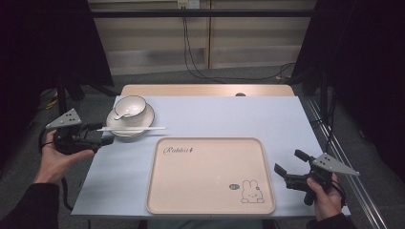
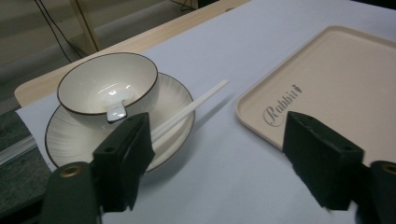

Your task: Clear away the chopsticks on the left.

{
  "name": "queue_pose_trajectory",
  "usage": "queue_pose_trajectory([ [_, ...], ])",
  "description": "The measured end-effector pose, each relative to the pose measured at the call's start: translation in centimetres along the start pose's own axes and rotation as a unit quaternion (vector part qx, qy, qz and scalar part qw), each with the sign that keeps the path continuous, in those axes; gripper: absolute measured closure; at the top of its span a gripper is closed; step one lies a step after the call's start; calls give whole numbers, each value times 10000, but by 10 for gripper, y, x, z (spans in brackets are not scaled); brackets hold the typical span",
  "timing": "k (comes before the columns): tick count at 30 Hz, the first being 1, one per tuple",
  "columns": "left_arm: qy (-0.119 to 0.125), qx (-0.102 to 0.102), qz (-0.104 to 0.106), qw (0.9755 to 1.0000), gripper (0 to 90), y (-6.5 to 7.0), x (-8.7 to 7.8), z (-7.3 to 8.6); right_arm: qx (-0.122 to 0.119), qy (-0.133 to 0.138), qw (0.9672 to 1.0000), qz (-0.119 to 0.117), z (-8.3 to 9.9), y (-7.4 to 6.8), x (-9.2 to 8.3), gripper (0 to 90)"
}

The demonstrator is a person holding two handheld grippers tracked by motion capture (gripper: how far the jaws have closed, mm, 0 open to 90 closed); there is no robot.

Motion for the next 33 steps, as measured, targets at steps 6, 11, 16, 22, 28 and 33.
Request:
queue_pose_trajectory([
  [6,-282,140,-35,9995,429,-19,31,14,-36,-17,10000,-24,0,0,-1,11],
  [11,-390,229,-86,9989,531,-32,44,19,14,-28,10000,-21,0,-1,0,11],
  [16,-688,339,-84,9970,565,-45,60,19,-16,9,10000,5,0,-1,-1,11],
  [22,-825,459,-61,9955,645,-53,77,19,16,-17,10000,-12,1,0,-1,11],
  [28,-897,505,10,9947,692,-56,85,20,57,-4,10000,18,1,1,-3,19],
  [33,-898,565,-56,9943,690,-55,91,21,77,-26,10000,2,1,0,-3,22],
])
Point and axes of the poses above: each handheld gripper's, and its own axes: x roughly forward along the jaws, z roughly out of its underside, y roughly to its right, the point moved 3 cm from there along x, roughly forward along the jaws, and after that the axes turned 3 degrees about -y, right-handed, at the moved point
